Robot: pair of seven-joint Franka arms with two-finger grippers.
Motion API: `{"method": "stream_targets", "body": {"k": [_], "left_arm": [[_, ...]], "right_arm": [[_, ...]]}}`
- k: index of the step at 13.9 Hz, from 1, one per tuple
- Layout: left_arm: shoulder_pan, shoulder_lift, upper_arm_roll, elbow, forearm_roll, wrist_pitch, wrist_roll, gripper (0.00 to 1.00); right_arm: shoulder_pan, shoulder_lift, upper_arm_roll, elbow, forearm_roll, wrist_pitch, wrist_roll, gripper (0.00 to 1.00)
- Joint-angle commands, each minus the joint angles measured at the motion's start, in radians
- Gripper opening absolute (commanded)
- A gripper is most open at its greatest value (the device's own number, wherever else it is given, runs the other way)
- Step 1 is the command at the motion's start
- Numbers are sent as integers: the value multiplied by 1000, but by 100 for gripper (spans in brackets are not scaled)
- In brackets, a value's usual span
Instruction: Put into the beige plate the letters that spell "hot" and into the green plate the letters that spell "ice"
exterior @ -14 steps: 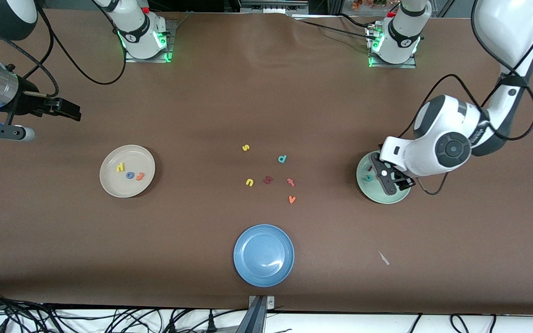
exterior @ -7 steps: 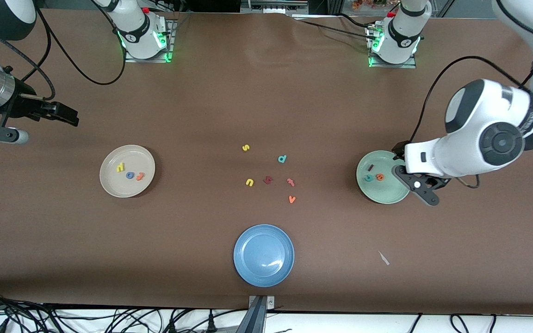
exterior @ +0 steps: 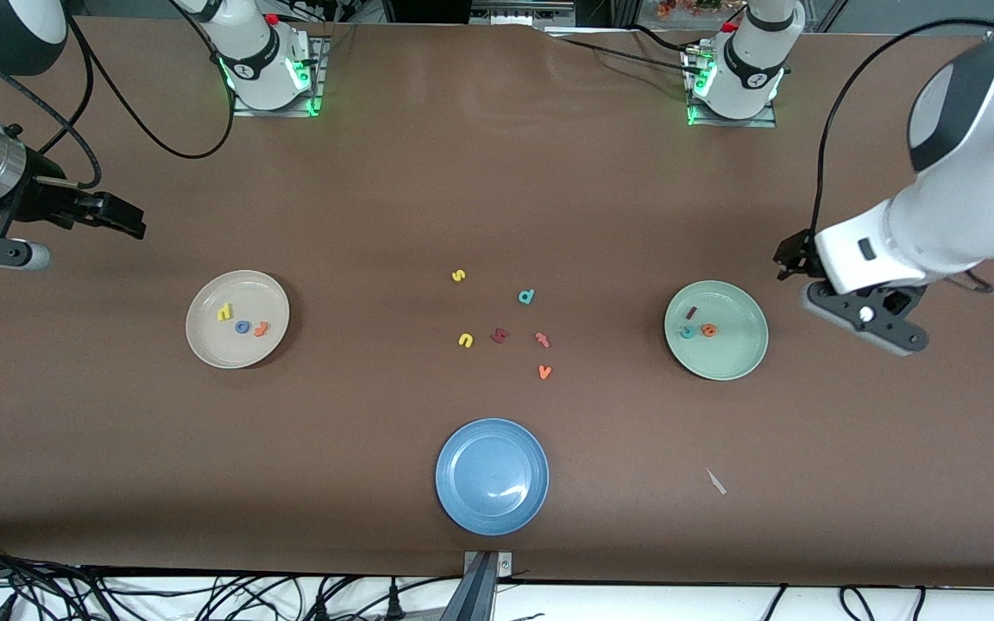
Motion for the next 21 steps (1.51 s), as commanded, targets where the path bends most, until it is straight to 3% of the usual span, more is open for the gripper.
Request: {"method": "stream_targets", "body": {"k": [1, 4, 5, 10, 14, 21], "left_arm": [[-78, -136, 183, -39, -122, -10, -34, 100], [-204, -195, 396, -67, -161, -10, -34, 100], [-227, -212, 420, -94, -159, -9, -45, 100], [-257, -336, 429, -295, -148, 122, -282, 100], [-267, -380, 429, -328, -156, 119, -282, 100], [-310, -373, 467, -311, -164, 105, -282, 100]], "right_arm": [[-5, -7, 0, -1, 19, 5, 9, 100], [-6, -7, -1, -1, 20, 1, 3, 100], [-6, -7, -1, -1, 22, -2, 3, 100], [-6, -7, -3, 1, 23, -59, -8, 100], [-8, -9, -7, 2, 22, -80, -29, 100], [-8, -9, -27, 1, 22, -87, -75, 100]]}}
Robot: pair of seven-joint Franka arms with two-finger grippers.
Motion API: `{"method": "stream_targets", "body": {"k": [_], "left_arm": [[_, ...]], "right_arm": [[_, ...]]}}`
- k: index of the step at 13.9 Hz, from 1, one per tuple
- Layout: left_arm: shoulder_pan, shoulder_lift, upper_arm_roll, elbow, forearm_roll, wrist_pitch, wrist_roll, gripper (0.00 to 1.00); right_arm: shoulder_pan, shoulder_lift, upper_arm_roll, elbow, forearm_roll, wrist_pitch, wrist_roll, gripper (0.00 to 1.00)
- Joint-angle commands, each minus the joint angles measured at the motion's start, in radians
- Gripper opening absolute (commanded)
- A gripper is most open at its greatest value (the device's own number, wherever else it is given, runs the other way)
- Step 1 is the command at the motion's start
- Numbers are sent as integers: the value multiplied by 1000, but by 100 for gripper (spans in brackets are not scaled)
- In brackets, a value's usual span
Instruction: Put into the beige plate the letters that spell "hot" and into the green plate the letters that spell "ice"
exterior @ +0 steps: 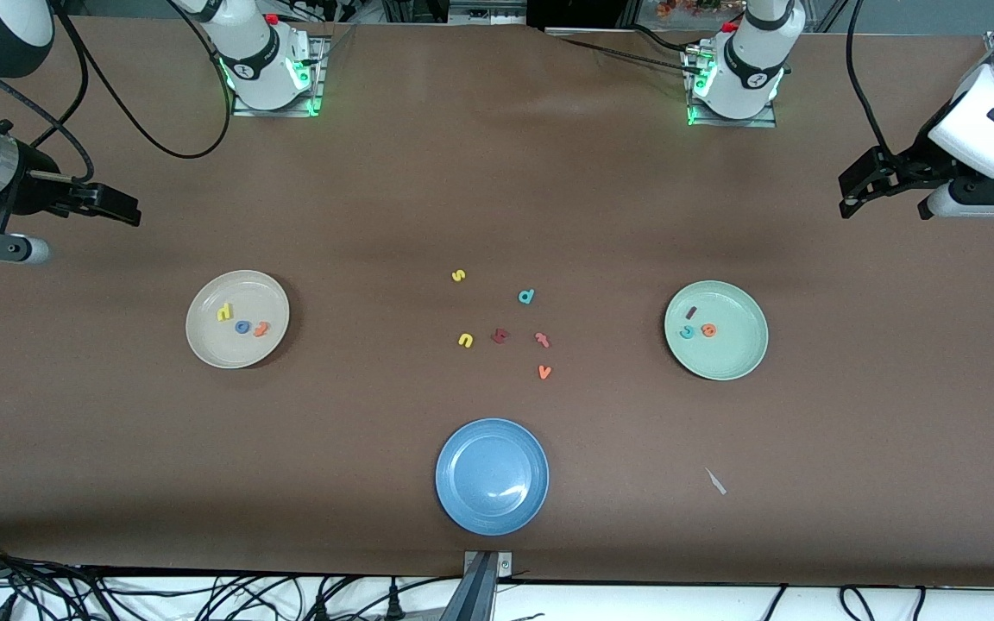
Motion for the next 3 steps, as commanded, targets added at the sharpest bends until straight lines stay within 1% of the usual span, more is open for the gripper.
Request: {"method": "stream_targets", "body": {"k": [1, 3], "left_arm": [[-34, -16, 42, -14, -29, -3, -7, 100], [-34, -10, 48, -10, -29, -19, 0, 100]], "right_arm": [[-6, -10, -2, 1, 17, -15, -26, 100], [-6, -10, -2, 1, 17, -18, -17, 100]]}}
